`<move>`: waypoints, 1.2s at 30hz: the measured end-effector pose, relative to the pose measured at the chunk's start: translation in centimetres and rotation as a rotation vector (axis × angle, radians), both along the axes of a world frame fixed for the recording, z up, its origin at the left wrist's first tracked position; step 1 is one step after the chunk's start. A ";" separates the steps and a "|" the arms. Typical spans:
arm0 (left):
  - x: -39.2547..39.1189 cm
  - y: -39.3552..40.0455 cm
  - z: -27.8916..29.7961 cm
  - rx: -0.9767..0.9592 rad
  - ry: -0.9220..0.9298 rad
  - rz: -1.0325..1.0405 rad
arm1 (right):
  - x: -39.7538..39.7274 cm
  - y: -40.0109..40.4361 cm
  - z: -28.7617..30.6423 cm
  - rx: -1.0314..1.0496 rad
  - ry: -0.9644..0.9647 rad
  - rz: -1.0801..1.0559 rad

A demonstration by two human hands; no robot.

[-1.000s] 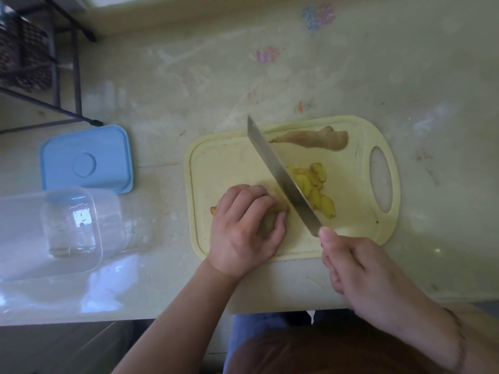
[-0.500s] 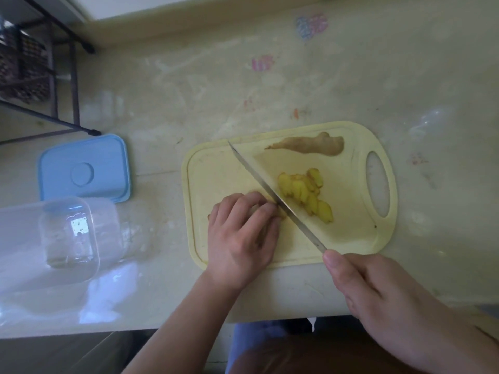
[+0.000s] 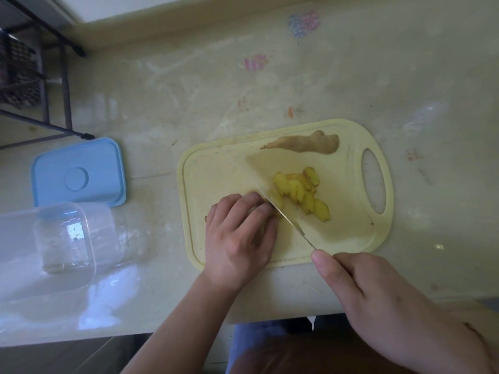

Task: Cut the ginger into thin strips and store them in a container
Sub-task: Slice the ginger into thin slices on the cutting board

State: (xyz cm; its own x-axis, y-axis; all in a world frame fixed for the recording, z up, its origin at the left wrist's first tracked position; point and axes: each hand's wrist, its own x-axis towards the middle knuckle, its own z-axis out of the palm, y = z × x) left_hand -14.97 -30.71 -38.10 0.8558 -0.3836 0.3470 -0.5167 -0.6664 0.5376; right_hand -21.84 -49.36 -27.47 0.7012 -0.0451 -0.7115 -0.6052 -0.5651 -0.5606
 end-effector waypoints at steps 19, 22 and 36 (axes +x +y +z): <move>-0.1 0.2 -0.3 -0.022 -0.004 0.004 | 1.6 -0.6 -0.9 0.051 -0.020 0.015; -0.1 0.2 -0.3 -0.028 0.002 0.009 | 1.0 -0.2 -0.3 0.042 -0.036 0.042; -0.1 0.1 -0.5 -0.030 -0.010 0.019 | 0.3 -0.2 0.4 0.012 -0.043 0.047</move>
State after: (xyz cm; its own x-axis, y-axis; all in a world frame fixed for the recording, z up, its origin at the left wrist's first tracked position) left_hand -15.08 -30.60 -38.59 0.8594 -0.3570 0.3661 -0.5094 -0.6599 0.5523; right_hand -21.54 -49.55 -27.06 0.7323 -0.0031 -0.6810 -0.5534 -0.5856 -0.5923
